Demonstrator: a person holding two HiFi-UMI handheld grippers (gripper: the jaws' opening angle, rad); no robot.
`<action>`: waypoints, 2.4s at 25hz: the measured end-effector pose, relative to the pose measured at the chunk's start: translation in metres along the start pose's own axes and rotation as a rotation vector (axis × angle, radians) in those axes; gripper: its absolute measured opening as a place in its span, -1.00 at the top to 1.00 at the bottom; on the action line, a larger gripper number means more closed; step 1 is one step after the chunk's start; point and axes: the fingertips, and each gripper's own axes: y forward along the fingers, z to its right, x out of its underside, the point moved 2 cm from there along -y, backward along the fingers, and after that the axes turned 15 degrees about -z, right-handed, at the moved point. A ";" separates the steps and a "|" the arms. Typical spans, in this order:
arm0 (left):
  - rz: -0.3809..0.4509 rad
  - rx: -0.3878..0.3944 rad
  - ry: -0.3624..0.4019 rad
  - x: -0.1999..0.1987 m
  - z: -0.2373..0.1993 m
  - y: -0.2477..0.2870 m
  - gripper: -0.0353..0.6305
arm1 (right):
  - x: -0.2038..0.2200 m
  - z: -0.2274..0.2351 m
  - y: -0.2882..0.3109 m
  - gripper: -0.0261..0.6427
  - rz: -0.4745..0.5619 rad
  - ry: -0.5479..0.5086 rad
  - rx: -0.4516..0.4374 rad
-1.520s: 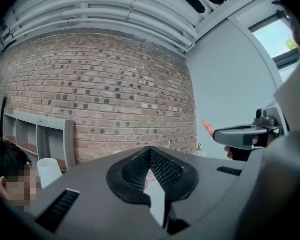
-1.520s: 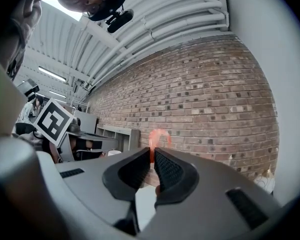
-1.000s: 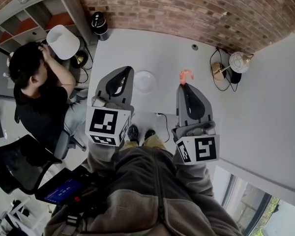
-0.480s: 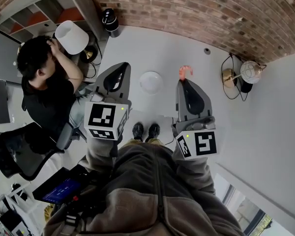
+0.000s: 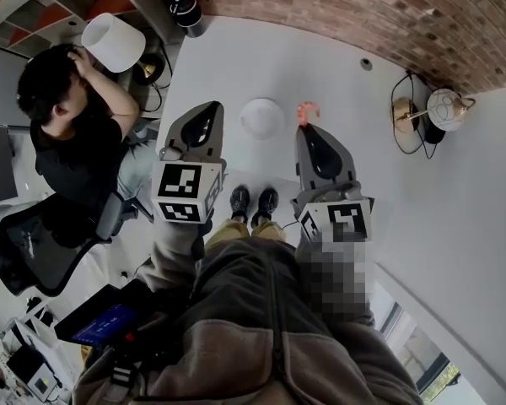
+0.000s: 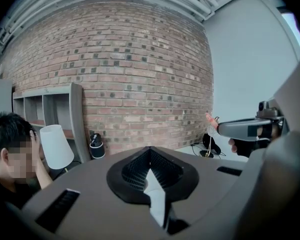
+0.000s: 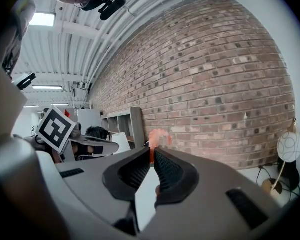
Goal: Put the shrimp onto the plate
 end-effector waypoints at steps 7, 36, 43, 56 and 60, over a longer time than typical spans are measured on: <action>-0.081 0.001 -0.047 0.046 -0.004 0.017 0.88 | 0.042 -0.003 0.024 0.85 -0.093 0.036 -0.027; -0.386 0.024 -0.172 0.208 -0.008 0.069 0.88 | 0.203 -0.008 0.136 0.85 -0.419 0.095 -0.133; -0.444 0.041 -0.189 0.230 -0.006 0.085 0.88 | 0.238 -0.002 0.159 0.85 -0.506 0.111 -0.143; -0.510 0.042 -0.216 0.258 -0.008 0.095 0.88 | 0.291 0.017 0.198 0.84 -0.641 0.111 -0.132; -0.524 0.048 -0.220 0.263 -0.008 0.096 0.88 | 0.303 0.018 0.212 0.84 -0.686 0.108 -0.133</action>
